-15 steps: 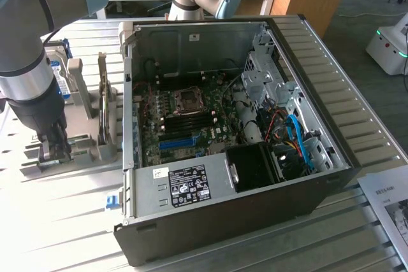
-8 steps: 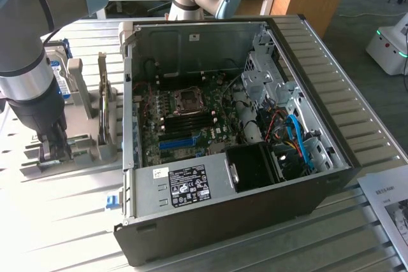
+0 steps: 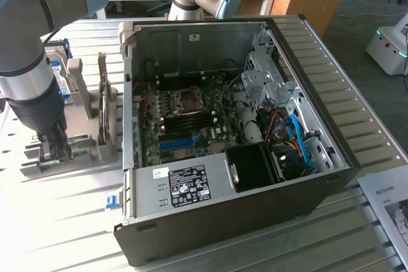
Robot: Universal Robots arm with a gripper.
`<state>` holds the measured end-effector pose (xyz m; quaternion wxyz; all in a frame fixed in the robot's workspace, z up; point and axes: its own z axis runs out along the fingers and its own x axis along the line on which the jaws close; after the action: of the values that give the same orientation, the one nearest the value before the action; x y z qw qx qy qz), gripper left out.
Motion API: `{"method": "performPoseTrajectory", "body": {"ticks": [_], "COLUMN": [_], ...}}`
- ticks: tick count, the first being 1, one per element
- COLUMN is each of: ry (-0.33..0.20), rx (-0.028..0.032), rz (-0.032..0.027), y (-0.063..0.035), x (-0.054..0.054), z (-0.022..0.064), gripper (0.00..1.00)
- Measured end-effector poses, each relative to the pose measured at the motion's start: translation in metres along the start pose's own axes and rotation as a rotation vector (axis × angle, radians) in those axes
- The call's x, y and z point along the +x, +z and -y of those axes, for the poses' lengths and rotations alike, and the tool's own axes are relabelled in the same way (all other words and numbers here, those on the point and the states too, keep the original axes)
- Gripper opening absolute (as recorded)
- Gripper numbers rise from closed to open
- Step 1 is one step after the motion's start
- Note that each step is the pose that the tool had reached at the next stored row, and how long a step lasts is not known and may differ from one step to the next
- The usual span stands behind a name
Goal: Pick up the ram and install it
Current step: 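Pick up the ram and move it above insertion slot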
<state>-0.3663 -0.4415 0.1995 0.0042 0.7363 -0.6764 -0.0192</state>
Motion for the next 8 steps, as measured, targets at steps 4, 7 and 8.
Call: {"method": "performPoseTrajectory", "body": {"ticks": [4,7,8], "ry": [0.0,0.0,0.0], "rx": [0.0001,0.0001,0.0001], "rz": [0.0,0.0,0.0], "y": [0.0,0.0,0.0], "x": [0.0,0.0,0.0], "z": [0.0,0.0,0.0], "gripper": [0.12,0.12,0.12]}}
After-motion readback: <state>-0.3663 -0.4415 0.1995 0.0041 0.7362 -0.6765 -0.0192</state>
